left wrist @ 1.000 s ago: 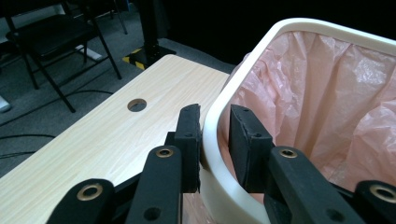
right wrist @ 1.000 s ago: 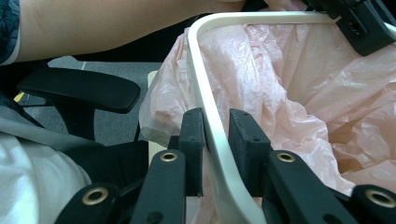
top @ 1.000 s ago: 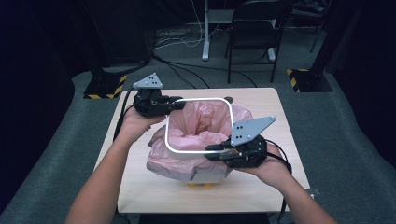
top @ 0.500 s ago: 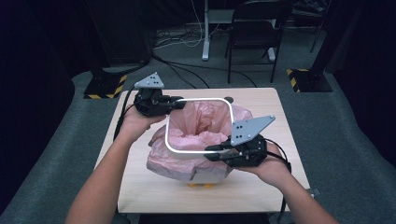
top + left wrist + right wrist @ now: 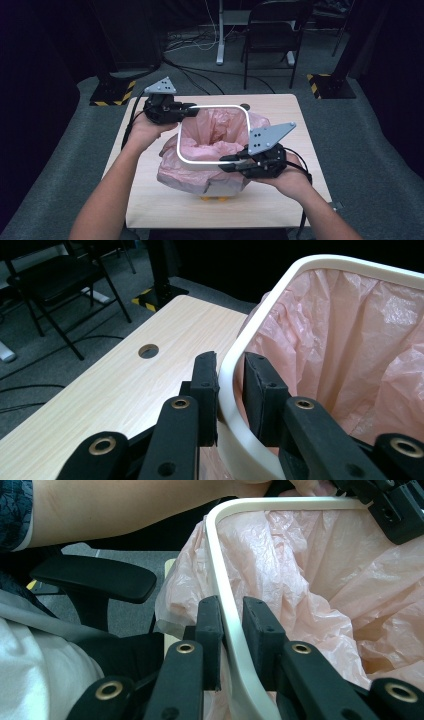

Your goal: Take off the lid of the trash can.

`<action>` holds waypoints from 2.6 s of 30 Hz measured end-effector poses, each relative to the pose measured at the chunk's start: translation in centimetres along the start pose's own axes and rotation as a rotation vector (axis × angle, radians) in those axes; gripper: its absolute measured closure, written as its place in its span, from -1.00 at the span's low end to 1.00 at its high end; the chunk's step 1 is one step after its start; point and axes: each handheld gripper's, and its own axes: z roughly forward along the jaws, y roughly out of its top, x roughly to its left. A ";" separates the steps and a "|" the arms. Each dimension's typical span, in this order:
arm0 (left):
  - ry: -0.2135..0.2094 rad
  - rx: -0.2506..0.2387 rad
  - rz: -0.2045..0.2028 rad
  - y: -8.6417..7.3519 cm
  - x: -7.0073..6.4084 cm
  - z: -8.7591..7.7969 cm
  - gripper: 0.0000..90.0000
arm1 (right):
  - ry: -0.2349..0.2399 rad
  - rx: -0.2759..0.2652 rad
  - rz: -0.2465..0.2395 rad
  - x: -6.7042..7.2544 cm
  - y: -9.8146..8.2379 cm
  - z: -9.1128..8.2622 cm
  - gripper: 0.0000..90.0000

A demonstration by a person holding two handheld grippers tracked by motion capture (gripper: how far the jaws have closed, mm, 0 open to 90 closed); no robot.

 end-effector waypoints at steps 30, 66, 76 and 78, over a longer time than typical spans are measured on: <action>0.004 0.009 0.023 2.4 -0.2 -1.4 0.70 | 0.004 -0.033 -0.018 -0.1 1.4 -1.0 0.74; -0.002 -0.044 0.026 4.9 -1.4 -2.4 0.44 | 0.030 -0.049 -0.048 0.5 3.4 -2.8 0.87; 0.056 -0.096 0.029 5.0 -1.5 -4.1 0.10 | -0.011 -0.043 -0.023 0.0 2.9 -3.5 0.87; 0.068 -0.091 0.030 4.9 -1.5 -4.4 0.09 | -0.019 -0.046 -0.023 0.0 2.9 -3.7 0.87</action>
